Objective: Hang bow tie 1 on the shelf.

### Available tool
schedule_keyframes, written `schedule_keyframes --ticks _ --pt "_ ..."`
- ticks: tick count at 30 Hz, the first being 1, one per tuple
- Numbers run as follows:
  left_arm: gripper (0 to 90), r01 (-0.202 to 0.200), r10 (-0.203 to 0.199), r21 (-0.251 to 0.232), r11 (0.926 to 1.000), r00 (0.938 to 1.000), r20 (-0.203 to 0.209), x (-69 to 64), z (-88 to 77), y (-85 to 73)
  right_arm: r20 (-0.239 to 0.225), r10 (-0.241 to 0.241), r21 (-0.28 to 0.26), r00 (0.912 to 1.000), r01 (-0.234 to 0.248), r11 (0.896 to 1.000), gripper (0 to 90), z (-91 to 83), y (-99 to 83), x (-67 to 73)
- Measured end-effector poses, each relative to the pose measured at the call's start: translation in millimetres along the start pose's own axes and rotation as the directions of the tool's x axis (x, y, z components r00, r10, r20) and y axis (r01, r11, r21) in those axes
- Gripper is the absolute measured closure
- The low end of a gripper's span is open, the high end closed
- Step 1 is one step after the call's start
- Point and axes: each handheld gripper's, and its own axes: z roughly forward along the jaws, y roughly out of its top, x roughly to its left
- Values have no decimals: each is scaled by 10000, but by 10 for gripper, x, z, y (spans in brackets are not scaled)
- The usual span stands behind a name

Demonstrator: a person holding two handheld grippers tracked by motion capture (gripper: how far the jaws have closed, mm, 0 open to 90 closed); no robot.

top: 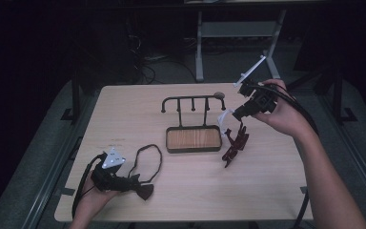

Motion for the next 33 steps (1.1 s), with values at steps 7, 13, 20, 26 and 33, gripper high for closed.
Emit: schedule_keyframes --ticks 7,13,20,26,33 --pt "208 41 -41 35 10000 10000 8 6 0 -3 126 -56 -109 9999 57 9999 836 -56 77 -3" --pt "208 -2 2 20 10000 10000 12 -1 3 0 229 -72 -102 9997 74 9999 836 -72 137 2" --pt "208 -26 25 64 10000 10000 48 -5 10 -6 350 154 12 9993 -155 9999 836 -44 220 -83" --pt "208 -9 9 15 10000 10000 51 -1 -1 -6 357 498 138 9981 -503 9986 836 17 274 -196" --pt "208 47 -48 74 10000 9999 108 -21 3 -4 411 851 305 9955 -864 9958 836 123 328 -294"
